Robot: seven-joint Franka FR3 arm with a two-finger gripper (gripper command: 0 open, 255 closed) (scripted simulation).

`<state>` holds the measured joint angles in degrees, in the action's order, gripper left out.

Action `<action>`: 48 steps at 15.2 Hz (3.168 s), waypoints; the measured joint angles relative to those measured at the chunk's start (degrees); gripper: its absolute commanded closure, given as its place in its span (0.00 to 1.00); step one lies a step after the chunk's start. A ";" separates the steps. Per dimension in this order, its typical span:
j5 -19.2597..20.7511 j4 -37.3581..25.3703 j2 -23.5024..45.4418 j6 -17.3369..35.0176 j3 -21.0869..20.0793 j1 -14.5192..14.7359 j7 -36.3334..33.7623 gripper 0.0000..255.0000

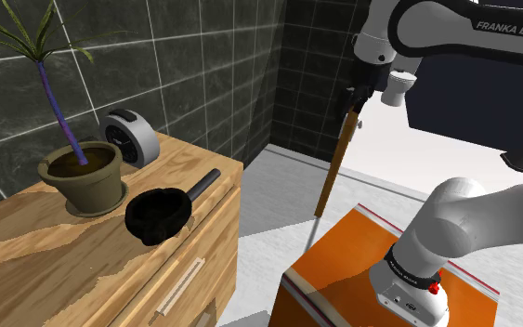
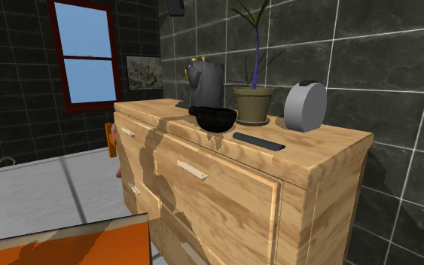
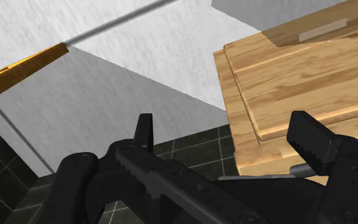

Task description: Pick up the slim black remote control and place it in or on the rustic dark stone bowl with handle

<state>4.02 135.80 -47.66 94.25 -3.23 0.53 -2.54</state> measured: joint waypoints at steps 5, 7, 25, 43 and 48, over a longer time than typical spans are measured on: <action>-3.28 1.38 2.14 2.03 -3.68 -0.39 -7.43 0.00; -5.36 1.40 4.73 3.83 -6.10 -0.73 -12.33 0.00; -13.39 -10.80 38.50 21.86 -24.66 -5.08 -56.08 0.00; -4.47 -40.06 77.04 30.85 -22.70 1.45 -89.86 0.00; -3.74 -39.56 79.26 33.58 -22.26 2.39 -90.57 0.00</action>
<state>0.28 96.24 31.60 127.83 -25.49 2.92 -93.11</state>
